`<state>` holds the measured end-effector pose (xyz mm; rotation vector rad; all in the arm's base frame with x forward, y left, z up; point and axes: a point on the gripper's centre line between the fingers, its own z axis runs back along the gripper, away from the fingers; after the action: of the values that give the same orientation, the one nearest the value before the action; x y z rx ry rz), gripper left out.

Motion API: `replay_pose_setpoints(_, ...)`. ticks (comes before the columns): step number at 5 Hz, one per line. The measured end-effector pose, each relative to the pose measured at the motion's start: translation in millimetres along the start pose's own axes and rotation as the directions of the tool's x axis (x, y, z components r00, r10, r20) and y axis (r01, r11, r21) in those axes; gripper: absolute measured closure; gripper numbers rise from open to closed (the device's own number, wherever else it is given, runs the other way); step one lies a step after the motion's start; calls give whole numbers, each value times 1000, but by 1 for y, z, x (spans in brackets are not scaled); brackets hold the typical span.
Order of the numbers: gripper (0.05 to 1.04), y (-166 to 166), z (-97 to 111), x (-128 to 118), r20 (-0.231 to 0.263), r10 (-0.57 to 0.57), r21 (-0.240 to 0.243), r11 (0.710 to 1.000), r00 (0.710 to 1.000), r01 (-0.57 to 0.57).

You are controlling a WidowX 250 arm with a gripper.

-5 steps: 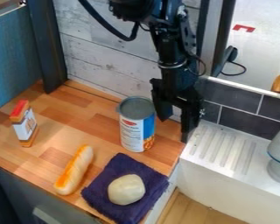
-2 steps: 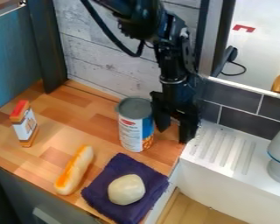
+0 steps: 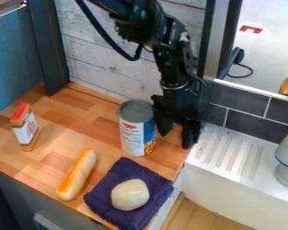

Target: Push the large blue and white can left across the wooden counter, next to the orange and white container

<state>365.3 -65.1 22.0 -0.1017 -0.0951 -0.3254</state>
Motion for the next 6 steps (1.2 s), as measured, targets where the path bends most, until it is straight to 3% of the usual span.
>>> replay_pose_setpoints(2, 83, 21, 1, 0, 24, 64, 28, 997, 998, -65)
replay_pose_setpoints(4, 83, 46, 1, -2, 33, 144, 26, 989, 989, -145)
replay_pose_setpoints(6, 83, 78, 6, -19, 40, 197, 26, 980, 980, -198)
